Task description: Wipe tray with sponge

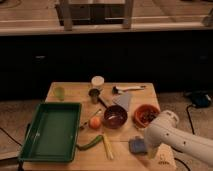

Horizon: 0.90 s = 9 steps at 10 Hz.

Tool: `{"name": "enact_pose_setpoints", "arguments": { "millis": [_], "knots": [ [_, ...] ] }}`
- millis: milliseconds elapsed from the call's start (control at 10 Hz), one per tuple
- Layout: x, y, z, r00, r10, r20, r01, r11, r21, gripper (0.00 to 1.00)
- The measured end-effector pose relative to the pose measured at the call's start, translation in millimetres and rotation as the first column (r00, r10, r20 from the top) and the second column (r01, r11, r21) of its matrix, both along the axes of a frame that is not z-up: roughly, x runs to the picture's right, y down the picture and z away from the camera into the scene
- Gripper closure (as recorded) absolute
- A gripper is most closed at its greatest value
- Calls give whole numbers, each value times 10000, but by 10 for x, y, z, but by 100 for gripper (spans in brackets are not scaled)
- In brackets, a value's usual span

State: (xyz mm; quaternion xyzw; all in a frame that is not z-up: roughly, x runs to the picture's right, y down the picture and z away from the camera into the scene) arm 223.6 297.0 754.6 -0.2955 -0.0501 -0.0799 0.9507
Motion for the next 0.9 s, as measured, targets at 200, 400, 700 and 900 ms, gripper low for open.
{"name": "enact_pose_setpoints", "arguments": {
  "millis": [200, 400, 700, 900],
  "knots": [
    [14, 24, 26, 10000, 82, 45, -82, 10000, -40, 20],
    [32, 40, 41, 9998, 187, 52, -186, 9998, -73, 20],
    [46, 51, 60, 9996, 295, 41, -294, 9995, -102, 20],
    [56, 53, 69, 9994, 339, 19, -339, 9994, -115, 20]
  ]
}}
